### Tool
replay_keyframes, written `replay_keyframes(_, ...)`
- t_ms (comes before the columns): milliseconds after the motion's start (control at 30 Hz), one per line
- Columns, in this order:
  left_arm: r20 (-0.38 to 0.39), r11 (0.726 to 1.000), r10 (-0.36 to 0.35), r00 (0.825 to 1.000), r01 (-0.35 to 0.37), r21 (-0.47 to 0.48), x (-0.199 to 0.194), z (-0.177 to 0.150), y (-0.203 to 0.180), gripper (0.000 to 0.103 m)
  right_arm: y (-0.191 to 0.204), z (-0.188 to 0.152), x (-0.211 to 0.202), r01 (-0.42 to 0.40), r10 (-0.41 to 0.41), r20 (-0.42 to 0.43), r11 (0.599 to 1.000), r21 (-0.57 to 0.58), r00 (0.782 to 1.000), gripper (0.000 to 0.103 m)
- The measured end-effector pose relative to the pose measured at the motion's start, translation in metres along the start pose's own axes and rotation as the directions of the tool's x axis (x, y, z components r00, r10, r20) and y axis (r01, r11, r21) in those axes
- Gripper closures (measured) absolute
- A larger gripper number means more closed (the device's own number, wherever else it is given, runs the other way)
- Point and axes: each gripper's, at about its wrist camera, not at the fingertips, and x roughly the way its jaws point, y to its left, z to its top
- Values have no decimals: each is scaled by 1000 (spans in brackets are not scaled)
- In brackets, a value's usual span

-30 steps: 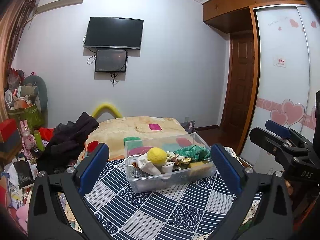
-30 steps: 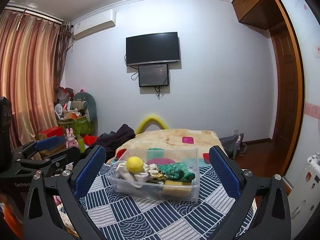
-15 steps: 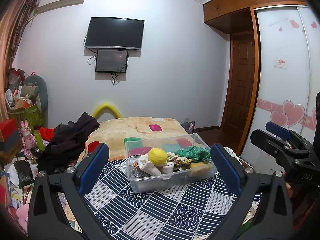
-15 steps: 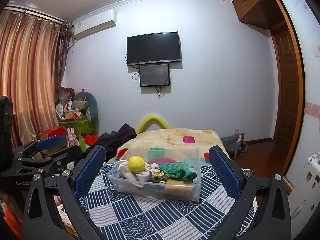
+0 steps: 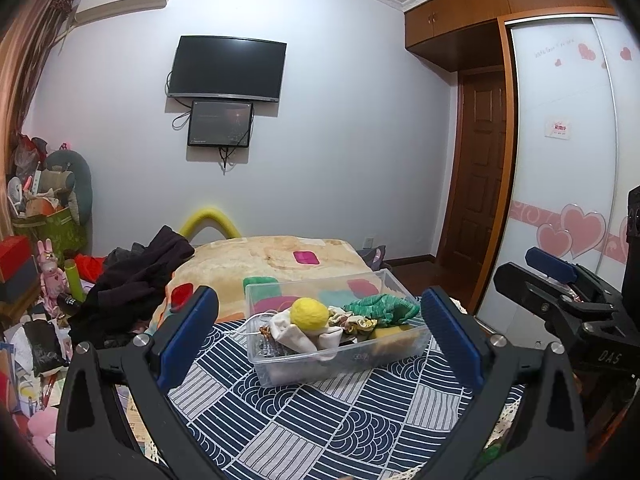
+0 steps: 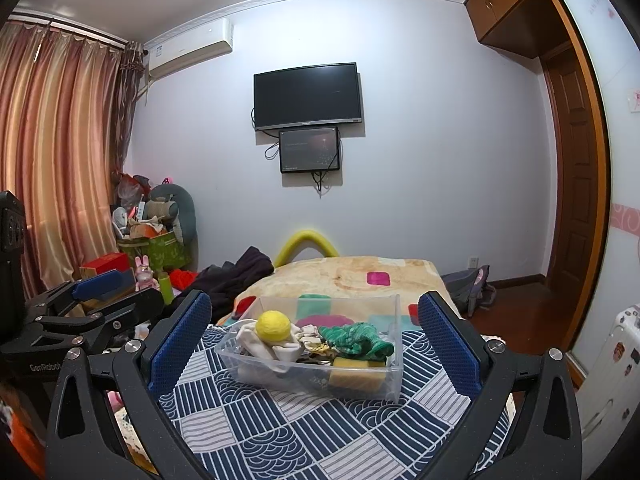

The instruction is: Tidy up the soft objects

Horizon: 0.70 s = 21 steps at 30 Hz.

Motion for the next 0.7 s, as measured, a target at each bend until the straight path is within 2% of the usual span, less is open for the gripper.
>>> replay_keyframes(700,6,1000,2,1000,-2,10,-3,-1,-4,0,5,-1,-2,-1,1,-6,1000,-1,1000,0)
